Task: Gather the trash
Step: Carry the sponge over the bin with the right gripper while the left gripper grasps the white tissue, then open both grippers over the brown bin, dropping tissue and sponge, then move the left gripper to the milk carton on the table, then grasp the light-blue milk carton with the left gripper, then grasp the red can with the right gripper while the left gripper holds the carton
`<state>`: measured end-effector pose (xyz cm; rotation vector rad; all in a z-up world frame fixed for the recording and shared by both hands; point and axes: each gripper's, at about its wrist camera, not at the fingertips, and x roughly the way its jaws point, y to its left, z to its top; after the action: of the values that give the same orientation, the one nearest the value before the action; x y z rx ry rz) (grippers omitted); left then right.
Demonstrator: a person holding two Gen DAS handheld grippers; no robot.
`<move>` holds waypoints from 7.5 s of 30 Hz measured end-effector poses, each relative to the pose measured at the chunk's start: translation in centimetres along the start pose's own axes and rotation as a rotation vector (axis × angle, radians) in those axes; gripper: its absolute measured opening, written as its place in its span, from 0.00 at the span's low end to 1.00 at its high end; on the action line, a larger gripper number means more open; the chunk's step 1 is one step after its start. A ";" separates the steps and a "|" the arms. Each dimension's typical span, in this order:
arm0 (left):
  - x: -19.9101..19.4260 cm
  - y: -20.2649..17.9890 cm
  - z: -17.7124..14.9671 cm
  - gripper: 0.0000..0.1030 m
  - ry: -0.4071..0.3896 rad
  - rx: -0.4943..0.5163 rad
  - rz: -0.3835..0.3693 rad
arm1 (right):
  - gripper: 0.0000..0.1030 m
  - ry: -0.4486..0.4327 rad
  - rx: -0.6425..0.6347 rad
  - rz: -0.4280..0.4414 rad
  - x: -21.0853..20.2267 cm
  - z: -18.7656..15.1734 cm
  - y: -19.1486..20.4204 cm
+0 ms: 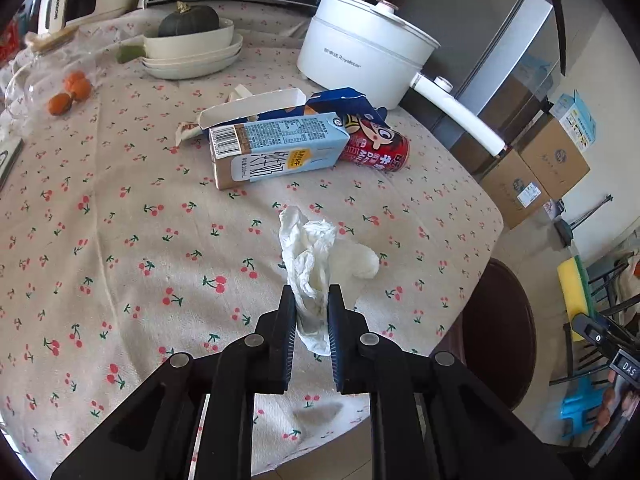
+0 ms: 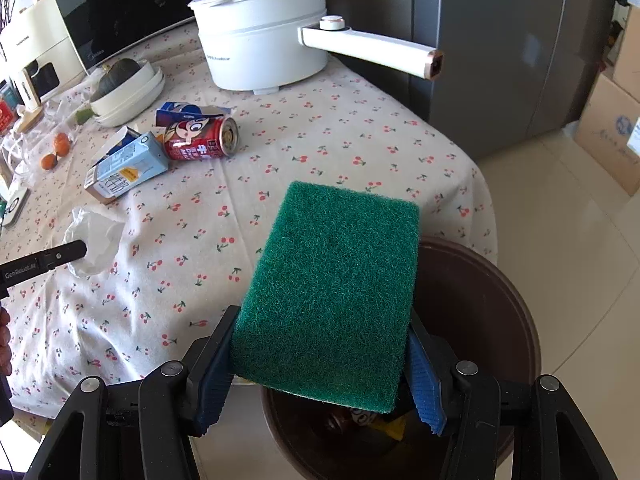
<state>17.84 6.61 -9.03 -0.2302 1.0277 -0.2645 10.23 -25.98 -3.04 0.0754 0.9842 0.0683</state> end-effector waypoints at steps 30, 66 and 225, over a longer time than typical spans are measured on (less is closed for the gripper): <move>0.6 -15.8 -4.8 0.14 0.094 0.263 -0.274 | 0.63 0.101 0.098 -0.018 -0.2 -4.2 -7.8; 3.5 -14.0 -5.3 1.00 0.137 0.244 -0.007 | 0.64 0.179 0.119 -0.058 1.2 -5.8 -9.9; 1.2 9.0 4.3 0.39 0.012 -0.037 0.105 | 0.28 0.074 -0.049 -0.022 19.4 13.1 12.9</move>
<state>23.08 14.97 -10.64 -0.2074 1.0539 -0.1523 31.58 -11.76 -10.65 0.0171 1.0567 0.0758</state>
